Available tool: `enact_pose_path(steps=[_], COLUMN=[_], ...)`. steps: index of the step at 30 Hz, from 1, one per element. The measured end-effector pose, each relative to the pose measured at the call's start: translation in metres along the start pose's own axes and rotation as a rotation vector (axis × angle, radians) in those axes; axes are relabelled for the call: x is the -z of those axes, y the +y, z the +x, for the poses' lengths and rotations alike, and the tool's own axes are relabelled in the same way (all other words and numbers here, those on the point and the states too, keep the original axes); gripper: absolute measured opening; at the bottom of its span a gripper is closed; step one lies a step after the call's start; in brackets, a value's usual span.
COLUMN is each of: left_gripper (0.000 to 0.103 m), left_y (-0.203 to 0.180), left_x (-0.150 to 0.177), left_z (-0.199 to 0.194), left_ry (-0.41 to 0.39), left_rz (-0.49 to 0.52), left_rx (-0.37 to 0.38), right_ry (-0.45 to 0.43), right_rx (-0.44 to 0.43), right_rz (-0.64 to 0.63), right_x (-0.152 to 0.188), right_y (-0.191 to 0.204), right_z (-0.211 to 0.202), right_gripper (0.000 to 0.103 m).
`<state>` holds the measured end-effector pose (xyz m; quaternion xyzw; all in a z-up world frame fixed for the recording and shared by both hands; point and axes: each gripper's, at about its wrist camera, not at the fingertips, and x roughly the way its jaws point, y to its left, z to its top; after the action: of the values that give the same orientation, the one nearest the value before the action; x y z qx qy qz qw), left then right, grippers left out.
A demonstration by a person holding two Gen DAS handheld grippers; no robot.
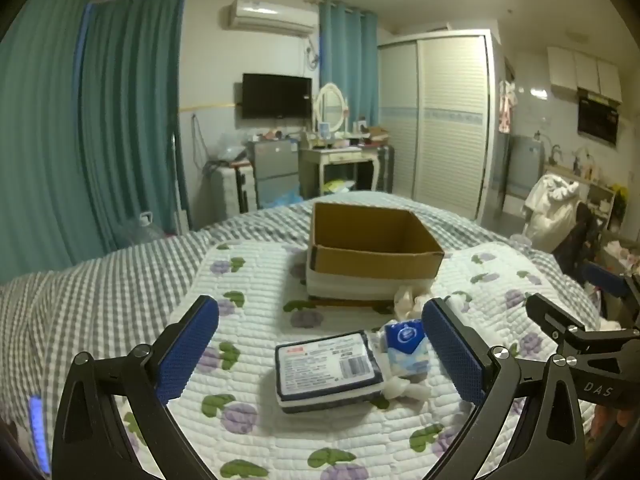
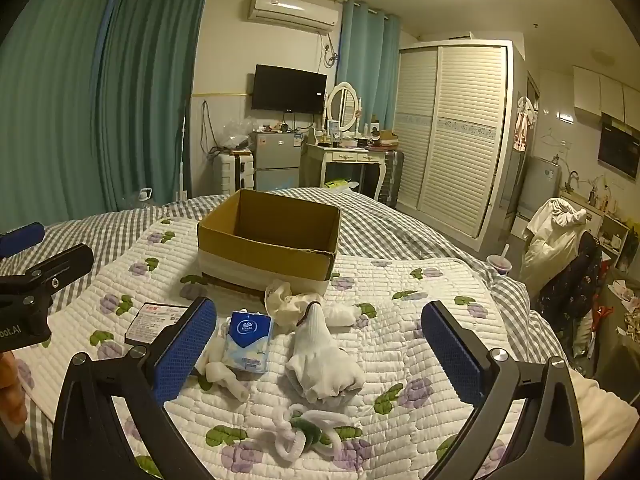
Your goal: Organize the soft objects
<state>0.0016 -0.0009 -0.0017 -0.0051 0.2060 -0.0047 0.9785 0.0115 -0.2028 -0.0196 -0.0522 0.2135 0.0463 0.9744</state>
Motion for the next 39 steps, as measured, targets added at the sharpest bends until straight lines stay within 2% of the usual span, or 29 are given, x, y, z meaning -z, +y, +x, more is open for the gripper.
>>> enact_pose_path(steps=[39], left_gripper=[0.103], left_y=[-0.0033], left_x=[0.0054], left_z=[0.0013], left_ry=[0.007], left_rz=[0.004], left_rx=[-0.001], right_ry=[0.007], right_rx=[-0.006], right_rz=[-0.004], right_x=[0.0032], right_y=[0.0062], right_z=[0.0021], right_gripper=[0.103])
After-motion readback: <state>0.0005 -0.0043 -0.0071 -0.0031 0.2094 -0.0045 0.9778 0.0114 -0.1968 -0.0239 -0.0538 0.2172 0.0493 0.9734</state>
